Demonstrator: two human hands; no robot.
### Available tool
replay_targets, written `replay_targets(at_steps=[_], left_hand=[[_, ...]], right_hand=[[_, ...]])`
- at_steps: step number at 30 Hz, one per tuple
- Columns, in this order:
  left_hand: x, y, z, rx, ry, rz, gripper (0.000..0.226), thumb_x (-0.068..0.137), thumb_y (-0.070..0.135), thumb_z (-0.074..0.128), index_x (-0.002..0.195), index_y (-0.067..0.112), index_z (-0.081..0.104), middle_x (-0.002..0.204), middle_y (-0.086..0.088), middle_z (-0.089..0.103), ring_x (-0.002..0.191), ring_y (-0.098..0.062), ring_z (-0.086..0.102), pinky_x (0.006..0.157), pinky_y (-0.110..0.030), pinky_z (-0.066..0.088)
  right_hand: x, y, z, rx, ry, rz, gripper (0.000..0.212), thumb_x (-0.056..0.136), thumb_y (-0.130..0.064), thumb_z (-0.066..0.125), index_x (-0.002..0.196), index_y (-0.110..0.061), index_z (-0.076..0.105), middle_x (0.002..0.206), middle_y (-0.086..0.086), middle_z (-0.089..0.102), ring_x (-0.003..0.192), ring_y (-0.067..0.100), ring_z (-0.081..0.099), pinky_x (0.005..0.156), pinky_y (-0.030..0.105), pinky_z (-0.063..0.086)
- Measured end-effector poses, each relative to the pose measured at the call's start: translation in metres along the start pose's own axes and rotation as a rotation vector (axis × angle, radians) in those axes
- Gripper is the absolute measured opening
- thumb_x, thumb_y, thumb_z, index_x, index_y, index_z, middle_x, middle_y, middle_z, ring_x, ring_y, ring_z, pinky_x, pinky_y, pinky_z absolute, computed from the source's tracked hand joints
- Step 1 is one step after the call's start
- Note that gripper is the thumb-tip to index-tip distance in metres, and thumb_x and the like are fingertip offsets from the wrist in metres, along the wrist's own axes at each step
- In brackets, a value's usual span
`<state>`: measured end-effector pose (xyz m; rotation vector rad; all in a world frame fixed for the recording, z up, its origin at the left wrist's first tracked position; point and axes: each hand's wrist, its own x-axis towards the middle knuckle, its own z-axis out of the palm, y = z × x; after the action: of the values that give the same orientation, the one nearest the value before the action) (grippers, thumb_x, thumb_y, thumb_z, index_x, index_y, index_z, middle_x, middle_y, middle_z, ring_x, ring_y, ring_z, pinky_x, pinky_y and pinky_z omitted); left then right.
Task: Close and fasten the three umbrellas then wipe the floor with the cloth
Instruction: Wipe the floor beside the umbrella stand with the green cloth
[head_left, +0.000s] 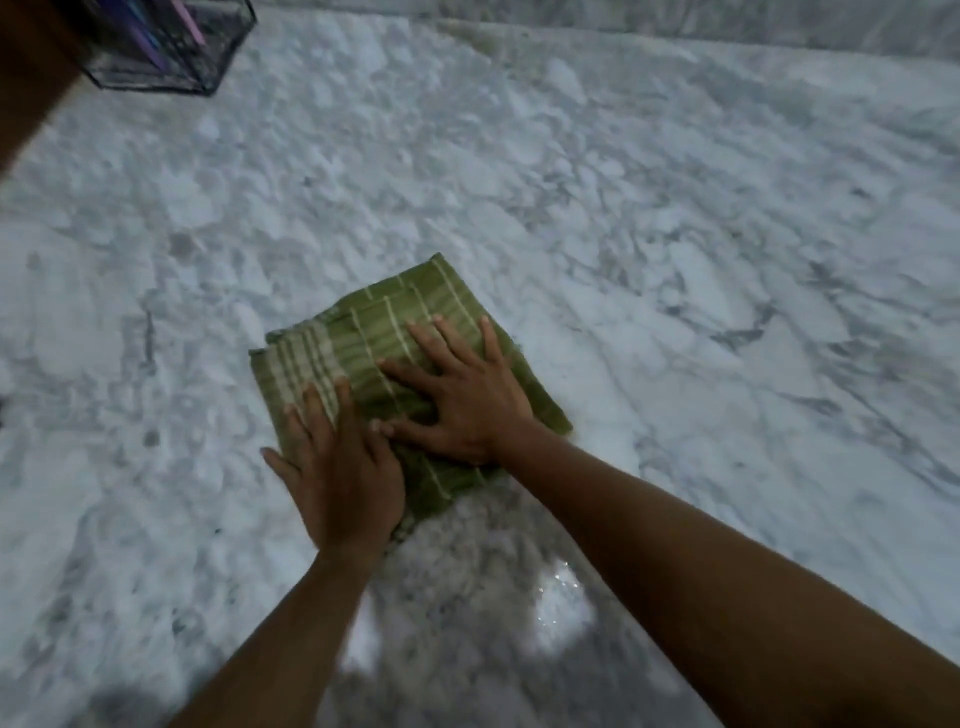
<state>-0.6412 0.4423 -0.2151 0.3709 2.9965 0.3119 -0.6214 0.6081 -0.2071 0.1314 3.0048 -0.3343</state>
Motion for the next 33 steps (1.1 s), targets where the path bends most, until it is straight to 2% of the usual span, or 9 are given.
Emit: replay_targets(at_steps=[3, 8, 11, 15, 19, 25, 29, 31, 33], left_hand=[[-0.008, 0.056, 0.012, 0.014, -0.033, 0.134, 0.061, 0.099, 0.042, 0.027, 0.158, 0.024, 0.03, 0.165, -0.013, 0.024, 0.154, -0.036, 0.013, 0.12, -0.066, 0.003], [-0.03, 0.162, 0.043, -0.064, -0.025, 0.389, 0.057, 0.097, 0.041, 0.039, 0.153, 0.03, 0.04, 0.164, -0.008, 0.031, 0.152, -0.035, 0.02, 0.121, -0.064, 0.006], [-0.052, 0.213, 0.06, -0.099, -0.046, 0.55, 0.057, 0.095, 0.039, 0.039, 0.151, 0.029, 0.045, 0.162, -0.009, 0.034, 0.152, -0.035, 0.023, 0.122, -0.062, 0.005], [-0.088, 0.236, 0.069, -0.158, -0.031, 0.733, 0.052, 0.096, 0.033, 0.043, 0.146, 0.024, 0.053, 0.158, -0.012, 0.041, 0.15, -0.035, 0.03, 0.122, -0.059, 0.01], [-0.125, 0.201, 0.058, -0.047, -0.157, 0.815, 0.057, 0.098, 0.038, 0.032, 0.154, 0.03, 0.038, 0.165, -0.004, 0.027, 0.154, -0.03, 0.016, 0.121, -0.058, 0.008], [-0.113, 0.084, 0.032, 0.049, -0.121, 0.752, 0.057, 0.099, 0.041, 0.036, 0.156, 0.033, 0.033, 0.166, 0.0, 0.027, 0.154, -0.025, 0.021, 0.12, -0.061, 0.014], [-0.102, 0.019, 0.01, 0.079, -0.145, 0.641, 0.06, 0.098, 0.043, 0.033, 0.156, 0.027, 0.035, 0.165, -0.005, 0.027, 0.154, -0.029, 0.02, 0.116, -0.068, 0.013], [-0.109, 0.01, 0.007, 0.097, -0.154, 0.595, 0.062, 0.098, 0.045, 0.028, 0.155, 0.023, 0.038, 0.164, -0.01, 0.028, 0.153, -0.033, 0.019, 0.116, -0.07, 0.011], [-0.115, 0.021, 0.008, 0.074, -0.154, 0.565, 0.062, 0.097, 0.045, 0.028, 0.153, 0.02, 0.041, 0.163, -0.012, 0.031, 0.152, -0.036, 0.021, 0.116, -0.071, 0.01]], right_hand=[[-0.041, 0.055, -0.008, -0.016, 0.012, 0.122, 0.077, 0.085, -0.086, 0.019, 0.153, -0.051, 0.02, 0.169, 0.001, 0.008, 0.155, 0.025, 0.001, 0.118, 0.064, -0.004], [-0.12, 0.147, -0.018, -0.007, 0.054, 0.393, 0.07, 0.089, -0.082, 0.018, 0.153, -0.055, 0.01, 0.169, -0.005, 0.0, 0.155, 0.02, -0.004, 0.121, 0.059, -0.006], [-0.176, 0.181, -0.018, 0.009, 0.096, 0.576, 0.066, 0.092, -0.079, 0.02, 0.153, -0.056, 0.008, 0.169, -0.006, 0.001, 0.156, 0.019, -0.002, 0.121, 0.059, -0.003], [-0.239, 0.179, -0.01, 0.044, 0.148, 0.78, 0.065, 0.093, -0.076, 0.021, 0.154, -0.054, 0.01, 0.169, -0.004, 0.002, 0.156, 0.021, -0.002, 0.121, 0.06, -0.001], [-0.266, 0.117, 0.012, 0.103, 0.219, 0.925, 0.065, 0.094, -0.071, 0.026, 0.155, -0.049, 0.016, 0.169, 0.0, 0.004, 0.156, 0.025, 0.0, 0.12, 0.063, 0.0], [-0.241, 0.016, 0.029, 0.144, 0.188, 0.8, 0.066, 0.095, -0.069, 0.026, 0.156, -0.044, 0.019, 0.168, 0.009, 0.001, 0.155, 0.034, -0.005, 0.117, 0.067, -0.004], [-0.212, -0.021, 0.032, 0.141, 0.097, 0.496, 0.072, 0.093, -0.074, 0.022, 0.157, -0.043, 0.01, 0.168, 0.012, -0.005, 0.153, 0.035, -0.014, 0.115, 0.068, -0.01], [-0.207, -0.016, 0.031, 0.103, 0.048, 0.361, 0.076, 0.091, -0.078, 0.021, 0.157, -0.044, 0.01, 0.168, 0.01, -0.005, 0.153, 0.033, -0.015, 0.115, 0.067, -0.011], [-0.209, 0.002, 0.028, 0.07, 0.047, 0.266, 0.077, 0.089, -0.08, 0.025, 0.157, -0.043, 0.015, 0.169, 0.008, 0.001, 0.155, 0.031, -0.008, 0.118, 0.064, -0.007]])
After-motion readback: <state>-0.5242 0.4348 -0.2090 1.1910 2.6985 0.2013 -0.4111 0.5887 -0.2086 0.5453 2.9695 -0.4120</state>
